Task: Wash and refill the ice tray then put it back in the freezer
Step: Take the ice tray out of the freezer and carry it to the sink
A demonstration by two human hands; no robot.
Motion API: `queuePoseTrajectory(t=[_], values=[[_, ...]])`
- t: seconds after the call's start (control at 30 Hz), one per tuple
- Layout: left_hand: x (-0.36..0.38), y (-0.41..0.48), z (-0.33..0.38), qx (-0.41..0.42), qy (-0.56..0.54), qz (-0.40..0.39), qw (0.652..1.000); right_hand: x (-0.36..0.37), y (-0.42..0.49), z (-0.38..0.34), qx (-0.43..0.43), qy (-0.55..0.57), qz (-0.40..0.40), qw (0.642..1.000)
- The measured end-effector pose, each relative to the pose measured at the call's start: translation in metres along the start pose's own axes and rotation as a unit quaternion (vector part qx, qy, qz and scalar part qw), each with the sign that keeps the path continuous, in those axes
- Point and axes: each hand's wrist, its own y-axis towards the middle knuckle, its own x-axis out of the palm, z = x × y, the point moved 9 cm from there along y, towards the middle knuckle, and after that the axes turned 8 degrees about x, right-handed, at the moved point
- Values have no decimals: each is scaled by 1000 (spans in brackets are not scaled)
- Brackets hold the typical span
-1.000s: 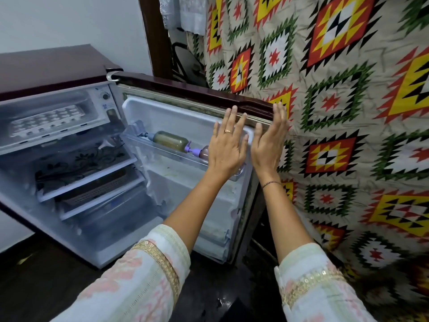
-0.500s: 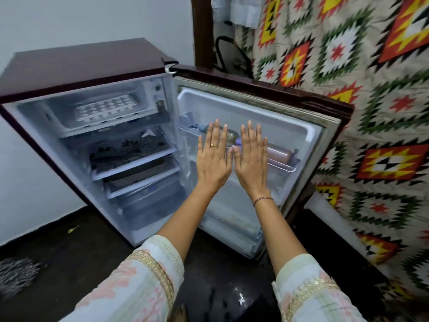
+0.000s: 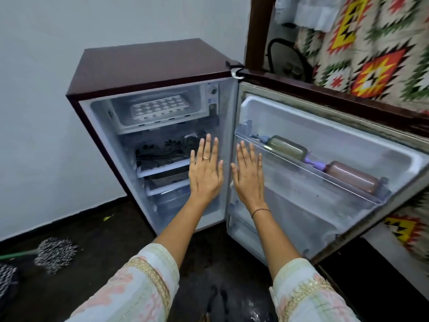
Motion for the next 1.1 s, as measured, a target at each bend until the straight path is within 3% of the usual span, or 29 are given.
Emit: queuePoseTrajectory(t=[0.57,1.1], values=[[10,5,-136,-88,53,-43,994,105,51,-102,-57,50,-64,995],[48,120,-242,-136,113,-15,984,193,187,-140,-114,115,-64,985]])
